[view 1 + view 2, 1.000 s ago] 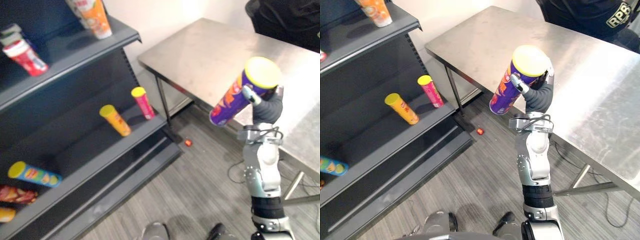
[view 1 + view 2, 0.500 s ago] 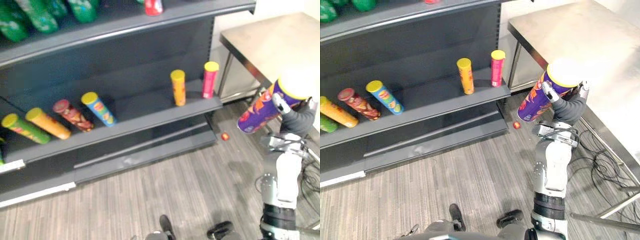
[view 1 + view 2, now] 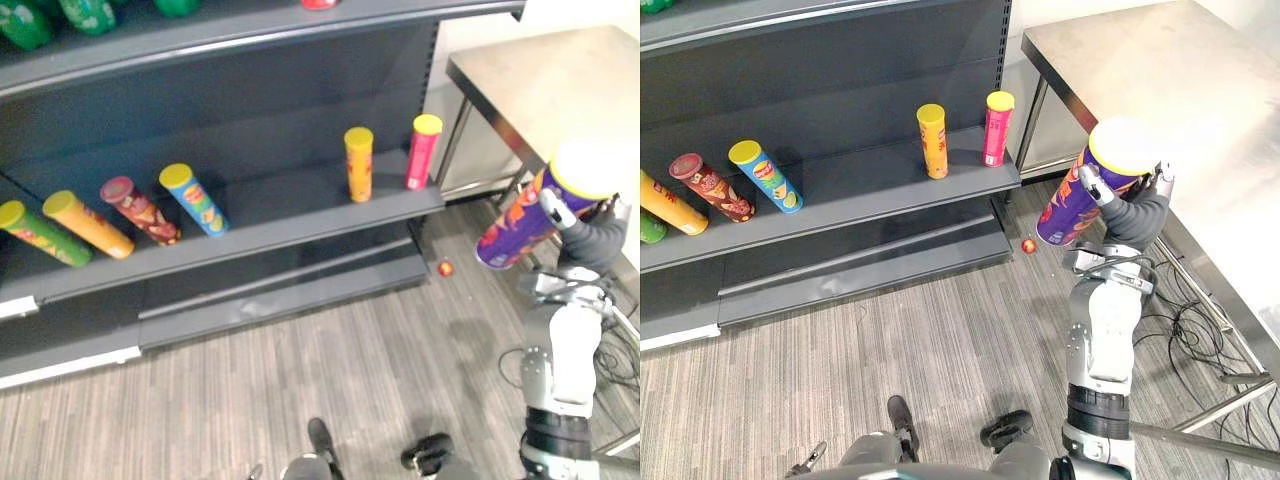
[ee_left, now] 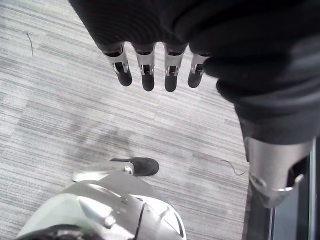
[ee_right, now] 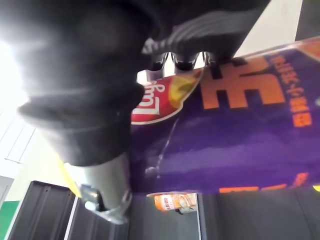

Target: Put the gum and the chips on the shelf.

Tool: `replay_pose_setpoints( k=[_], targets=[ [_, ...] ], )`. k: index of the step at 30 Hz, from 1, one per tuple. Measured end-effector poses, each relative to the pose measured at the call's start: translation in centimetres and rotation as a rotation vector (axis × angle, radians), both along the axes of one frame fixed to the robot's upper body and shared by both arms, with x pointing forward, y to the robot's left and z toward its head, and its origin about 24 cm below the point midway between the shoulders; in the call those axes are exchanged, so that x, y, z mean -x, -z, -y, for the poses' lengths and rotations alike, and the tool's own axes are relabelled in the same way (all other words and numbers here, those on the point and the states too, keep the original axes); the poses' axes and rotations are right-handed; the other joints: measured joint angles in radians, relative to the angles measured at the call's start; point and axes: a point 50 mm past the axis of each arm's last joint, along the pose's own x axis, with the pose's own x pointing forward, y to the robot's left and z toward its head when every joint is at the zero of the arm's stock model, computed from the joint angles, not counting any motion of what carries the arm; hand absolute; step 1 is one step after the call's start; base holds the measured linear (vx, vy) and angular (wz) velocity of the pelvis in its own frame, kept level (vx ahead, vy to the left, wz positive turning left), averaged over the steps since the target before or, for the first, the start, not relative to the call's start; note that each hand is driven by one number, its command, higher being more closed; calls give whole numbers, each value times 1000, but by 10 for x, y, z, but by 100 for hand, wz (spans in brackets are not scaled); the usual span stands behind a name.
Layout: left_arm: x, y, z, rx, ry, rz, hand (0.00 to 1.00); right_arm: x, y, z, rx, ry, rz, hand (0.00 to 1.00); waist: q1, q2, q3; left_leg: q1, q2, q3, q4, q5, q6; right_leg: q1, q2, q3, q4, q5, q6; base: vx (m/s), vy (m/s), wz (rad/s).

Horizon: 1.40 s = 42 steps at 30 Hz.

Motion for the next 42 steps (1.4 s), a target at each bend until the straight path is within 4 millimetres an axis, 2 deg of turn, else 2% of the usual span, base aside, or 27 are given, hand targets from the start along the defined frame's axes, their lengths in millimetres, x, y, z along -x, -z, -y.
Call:
replay_pose_setpoints(
  k=[9, 12, 14, 15, 16, 18, 19, 20, 21, 22, 23, 25, 27, 29, 31, 32, 35, 36, 38, 40, 42],
  targets=[
    [-11, -3, -3, -6, 30, 47, 0, -3, 4, -6, 16, -38, -26, 100, 15, -17, 14, -16, -6, -71, -1, -2, 2, 35, -3, -3, -8, 0, 0, 10, -42, 23],
    [-13, -4, -1, -5, 43, 52, 0, -7, 8, -11, 18, -63, -47, 100, 20, -35, 30, -24, -6, -83, 20, -13, 10, 53, -1, -11, -30, 12, 17, -5, -21, 19],
    [-17, -5, -2, -8, 51, 66, 0, -8, 10, -14, 19, -75, -61, 100, 21, -51, 46, -63, 3, -109, 116, -58, 10, 75, -6, -17, -40, 24, 32, 0, 9, 35],
    [-16, -4, -2, 0, 21, 76, 0, -9, 11, -18, 22, -92, -68, 100, 27, -54, 50, -91, 9, -136, 199, -107, 16, 99, -14, -14, -32, 36, 44, 11, 68, 39],
    [-16, -4, -2, 2, 19, 77, 0, -9, 12, -19, 23, -95, -70, 100, 28, -53, 50, -100, 11, -152, 225, -128, 26, 106, -23, -6, -15, 39, 46, 39, 110, 60],
    [-16, -5, -2, 0, 24, 80, 0, -8, 13, -20, 28, -102, -75, 100, 25, -37, 59, -114, 10, -207, 283, -162, 40, 106, -60, 99, 87, 80, -5, 58, 144, 74],
    [-17, -5, -2, 0, 26, 86, 0, -7, 17, -19, 31, -101, -88, 100, 15, -24, 61, -117, 5, -253, 299, -170, 54, 42, -74, 310, 199, 146, -101, 79, 228, 88],
    [-19, -6, -3, -7, 54, 85, 0, -5, 21, -19, 32, -103, -101, 100, 14, -3, 69, -120, 3, -298, 313, -174, 59, -39, -39, 526, 255, 115, -84, 88, 204, 99],
    [-22, -6, -5, -14, 74, 89, 0, -3, 26, -21, 36, -117, -118, 100, 12, 0, 75, -124, 4, -341, 311, -172, 65, -72, 40, 695, 248, 10, -2, 91, 102, 117],
    [-26, -8, -8, -26, 81, 95, 0, 0, 33, -21, 42, -130, -145, 100, 6, -2, 75, -123, -17, -396, 294, -165, 76, -88, 119, 837, 198, -59, 29, 118, 28, 149],
    [-29, -8, -8, -37, 78, 106, 0, 2, 37, -23, 41, -139, -159, 100, 1, -4, 76, -118, -57, -442, 289, -163, 82, -93, 145, 887, 137, -76, 44, 120, 14, 146],
    [-34, -10, -8, -52, 74, 115, 0, 2, 37, -26, 35, -156, -159, 100, -13, -13, 84, -114, -117, -510, 289, -162, 89, -114, 158, 921, 72, -77, 52, 117, 5, 150],
    [-38, -10, -8, -56, 71, 123, 0, 5, 39, -26, 23, -166, -162, 100, -18, -5, 97, -118, -152, -580, 292, -161, 88, -138, 178, 981, 18, -65, 70, 104, -61, 151],
    [-36, -10, -13, -64, 68, 110, 0, 15, 42, -25, 28, -168, -167, 100, -31, -20, 100, -120, -191, -666, 293, -163, 74, -134, 182, 1086, -34, -39, 110, 200, -256, 178],
    [-32, -11, -19, -77, 67, 99, 0, 17, 39, -28, 18, -179, -146, 100, -38, -45, 101, -120, -199, -680, 293, -166, 48, -119, 169, 1078, -73, -20, 130, 161, -274, 105],
    [-25, -9, -17, -67, 54, 81, 0, 14, 33, -32, 14, -208, -120, 100, -37, -29, 101, -124, -158, -695, 288, -165, 8, -111, 199, 1043, -77, -25, 155, 144, -265, 43],
    [-20, -5, -6, -34, 45, 64, 0, 13, 30, -37, -4, -248, -98, 100, -43, -25, 100, -118, -95, -721, 214, -134, -35, -115, 252, 992, -91, -39, 123, 163, -316, 29],
    [-25, -5, -2, -21, 50, 80, 0, 14, 31, -35, -21, -244, -98, 100, -51, -23, 99, -120, -62, -740, 164, -108, -54, -117, 273, 949, -98, -48, 105, 148, -273, 49],
    [-34, -6, -1, -19, 57, 101, 0, 15, 32, -34, -25, -238, -103, 100, -62, -20, 100, -124, -29, -735, 112, -72, -75, -119, 288, 898, -99, -60, 86, 141, -235, 64],
    [-39, -7, -2, -25, 63, 112, 0, 15, 33, -34, -28, -239, -104, 100, -75, -15, 99, -141, -13, -664, 89, -41, -74, -118, 287, 850, -100, -67, 76, 98, -106, 63],
    [-44, -8, -1, -29, 73, 122, 0, 15, 33, -34, -31, -235, -108, 100, -88, -9, 99, -163, -11, -489, 85, 3, -50, -108, 268, 803, -108, -68, 76, 43, 30, 58]
  ],
)
